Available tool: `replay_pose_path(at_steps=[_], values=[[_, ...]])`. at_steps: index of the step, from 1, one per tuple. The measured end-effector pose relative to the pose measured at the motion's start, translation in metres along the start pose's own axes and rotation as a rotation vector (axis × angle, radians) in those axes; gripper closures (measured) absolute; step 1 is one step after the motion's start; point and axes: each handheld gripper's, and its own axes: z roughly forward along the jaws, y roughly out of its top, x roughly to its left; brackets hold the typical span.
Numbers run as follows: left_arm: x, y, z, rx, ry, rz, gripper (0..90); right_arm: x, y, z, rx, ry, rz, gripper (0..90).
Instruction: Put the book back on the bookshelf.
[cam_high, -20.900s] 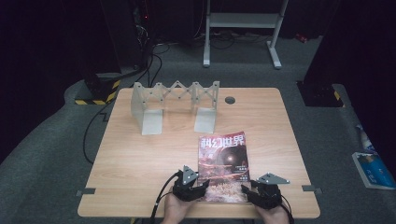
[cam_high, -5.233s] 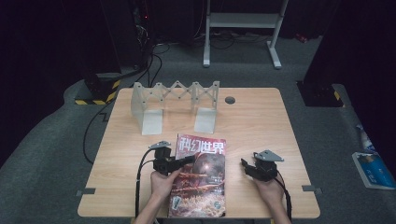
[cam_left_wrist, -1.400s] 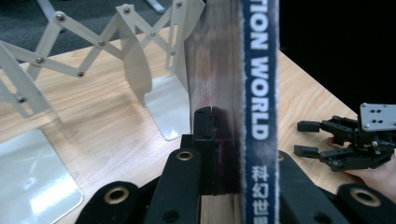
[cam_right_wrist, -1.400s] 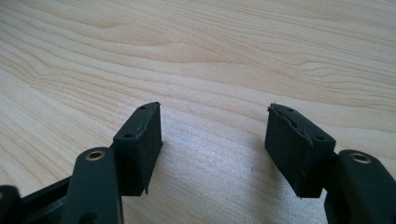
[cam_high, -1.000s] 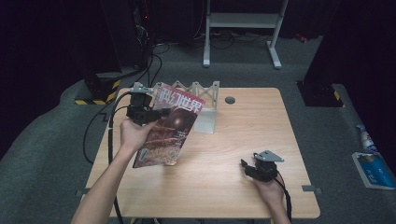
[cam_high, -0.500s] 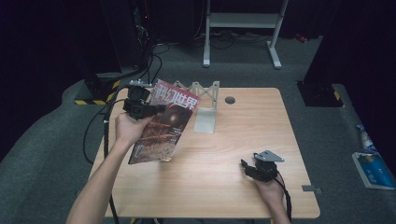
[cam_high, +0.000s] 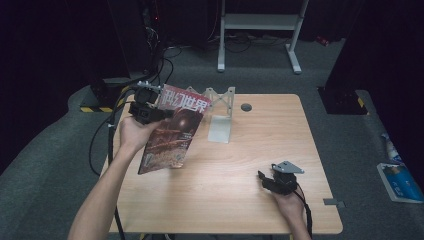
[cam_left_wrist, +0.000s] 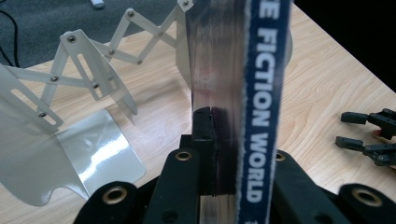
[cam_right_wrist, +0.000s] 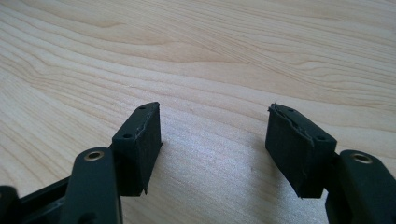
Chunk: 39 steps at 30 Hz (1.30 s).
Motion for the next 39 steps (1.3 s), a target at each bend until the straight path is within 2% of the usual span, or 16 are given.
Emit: replay_pose_path(at_steps=[17, 27, 39], values=[[0.011, 0.006, -0.008, 0.049, 0.028, -0.015, 82.6, 0.0, 0.0, 0.0, -0.001, -0.001, 0.0, 35.8], [0.024, 0.008, -0.01, 0.083, 0.04, -0.051, 82.4, 0.0, 0.0, 0.0, 0.0, -0.001, -0.001, 35.7], [0.038, 0.014, -0.017, 0.1, 0.069, -0.081, 82.3, 0.0, 0.0, 0.0, 0.0, -0.001, -0.003, 35.7]])
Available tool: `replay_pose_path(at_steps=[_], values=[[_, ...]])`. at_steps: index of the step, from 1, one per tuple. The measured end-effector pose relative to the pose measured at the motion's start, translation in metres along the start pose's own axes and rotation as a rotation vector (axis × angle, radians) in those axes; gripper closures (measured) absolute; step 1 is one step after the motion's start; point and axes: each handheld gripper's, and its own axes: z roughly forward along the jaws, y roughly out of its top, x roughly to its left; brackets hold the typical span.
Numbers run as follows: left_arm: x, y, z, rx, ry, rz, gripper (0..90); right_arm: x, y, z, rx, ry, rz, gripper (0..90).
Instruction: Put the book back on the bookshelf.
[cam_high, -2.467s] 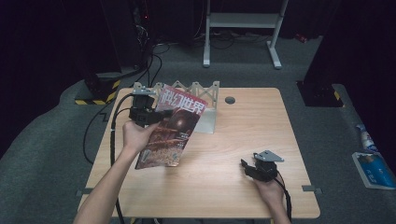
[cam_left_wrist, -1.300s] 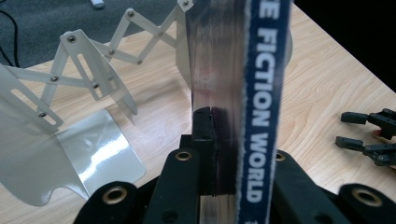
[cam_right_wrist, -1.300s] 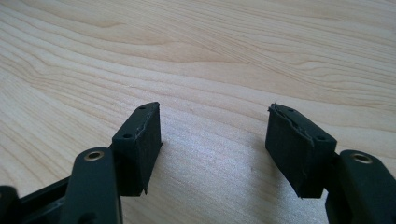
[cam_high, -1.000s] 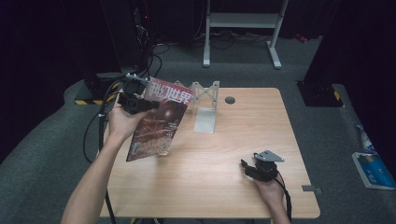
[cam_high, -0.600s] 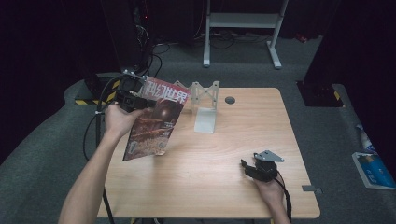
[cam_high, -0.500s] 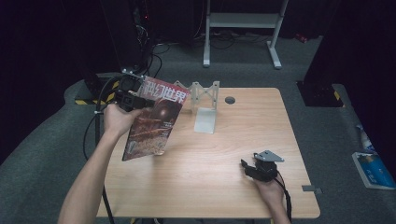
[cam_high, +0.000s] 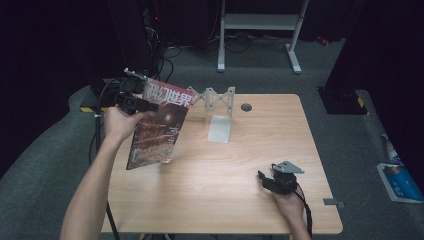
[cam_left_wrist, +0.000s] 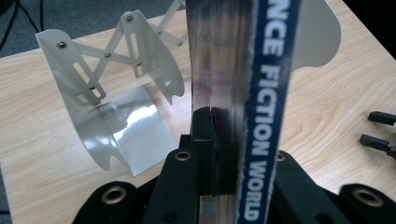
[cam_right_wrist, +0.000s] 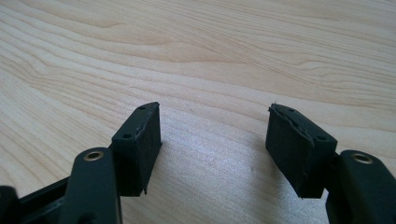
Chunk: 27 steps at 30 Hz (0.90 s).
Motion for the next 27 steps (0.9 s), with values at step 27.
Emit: replay_pose_path(at_steps=[27], values=[[0.024, 0.006, 0.0, 0.062, 0.054, -0.06, 82.1, 0.0, 0.0, 0.0, -0.001, 0.0, -0.004, 35.6]])
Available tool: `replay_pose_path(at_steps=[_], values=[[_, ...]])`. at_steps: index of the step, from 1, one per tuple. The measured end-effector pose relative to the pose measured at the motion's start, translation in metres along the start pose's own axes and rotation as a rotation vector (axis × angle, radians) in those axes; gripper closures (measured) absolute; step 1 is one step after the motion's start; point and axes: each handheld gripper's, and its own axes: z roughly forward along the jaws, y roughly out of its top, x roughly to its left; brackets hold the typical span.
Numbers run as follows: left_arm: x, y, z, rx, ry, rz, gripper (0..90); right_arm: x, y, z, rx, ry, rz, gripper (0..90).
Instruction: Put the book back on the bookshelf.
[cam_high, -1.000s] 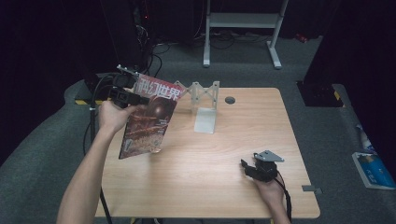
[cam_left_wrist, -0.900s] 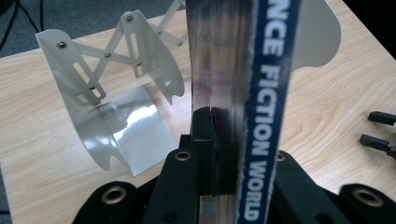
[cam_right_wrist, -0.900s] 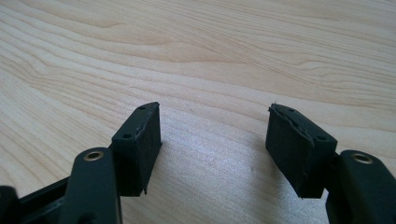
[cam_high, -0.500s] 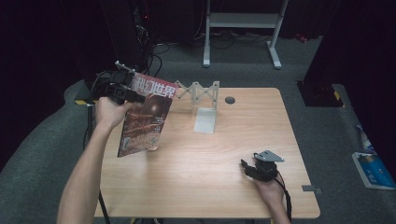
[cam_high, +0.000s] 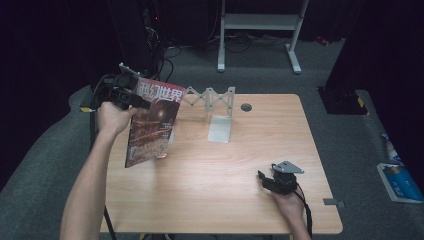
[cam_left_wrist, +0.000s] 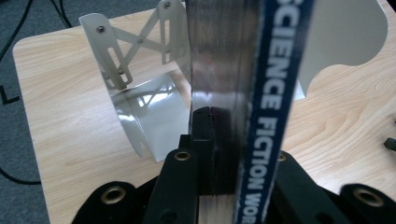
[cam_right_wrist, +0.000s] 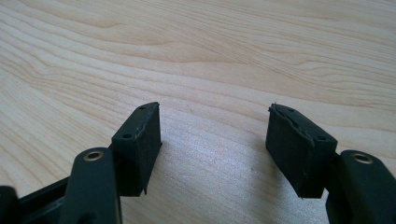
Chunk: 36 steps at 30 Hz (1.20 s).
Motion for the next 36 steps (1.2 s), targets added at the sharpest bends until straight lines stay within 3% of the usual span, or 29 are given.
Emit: replay_pose_path(at_steps=[19, 30, 36], values=[[0.02, 0.003, 0.003, -0.032, 0.052, -0.064, 82.5, 0.0, 0.0, 0.0, 0.001, 0.0, 0.002, 35.7], [0.028, 0.001, 0.006, -0.09, 0.076, -0.114, 82.7, 0.0, 0.0, 0.0, 0.001, -0.001, 0.002, 35.6], [0.028, 0.001, 0.009, -0.121, 0.094, -0.11, 82.8, 0.0, 0.0, 0.0, 0.001, -0.001, 0.002, 35.7]])
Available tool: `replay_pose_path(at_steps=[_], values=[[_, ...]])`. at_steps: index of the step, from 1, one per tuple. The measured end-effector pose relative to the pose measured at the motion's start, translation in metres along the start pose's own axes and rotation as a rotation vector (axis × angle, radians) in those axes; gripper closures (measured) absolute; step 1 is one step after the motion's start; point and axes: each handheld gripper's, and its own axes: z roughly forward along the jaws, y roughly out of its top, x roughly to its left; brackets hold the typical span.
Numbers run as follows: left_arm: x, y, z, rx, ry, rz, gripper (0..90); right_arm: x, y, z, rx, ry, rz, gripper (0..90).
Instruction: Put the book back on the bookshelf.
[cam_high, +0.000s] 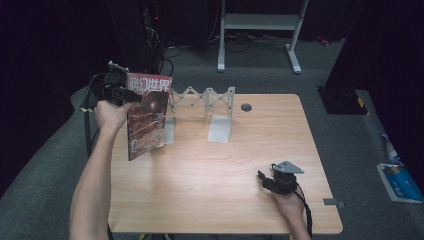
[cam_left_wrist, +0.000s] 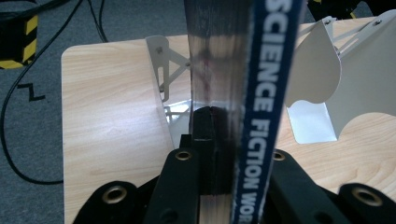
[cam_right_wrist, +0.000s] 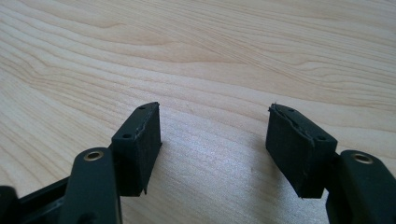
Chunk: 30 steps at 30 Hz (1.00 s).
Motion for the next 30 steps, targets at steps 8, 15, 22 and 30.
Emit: replay_pose_path(at_steps=[8, 15, 22, 30], values=[[-0.003, -0.002, 0.001, -0.113, 0.03, -0.023, 83.0, 0.0, 0.0, 0.0, 0.0, 0.0, 0.0, 35.6], [-0.008, -0.001, 0.007, -0.116, 0.027, -0.017, 83.1, 0.0, 0.0, 0.0, 0.0, -0.001, 0.001, 35.6], [-0.017, -0.001, 0.014, -0.137, 0.053, 0.001, 83.2, 0.0, 0.0, 0.0, 0.001, 0.0, 0.002, 35.6], [-0.019, -0.005, 0.022, -0.196, 0.038, -0.031, 83.3, 0.0, 0.0, 0.0, 0.0, 0.001, 0.002, 35.6]])
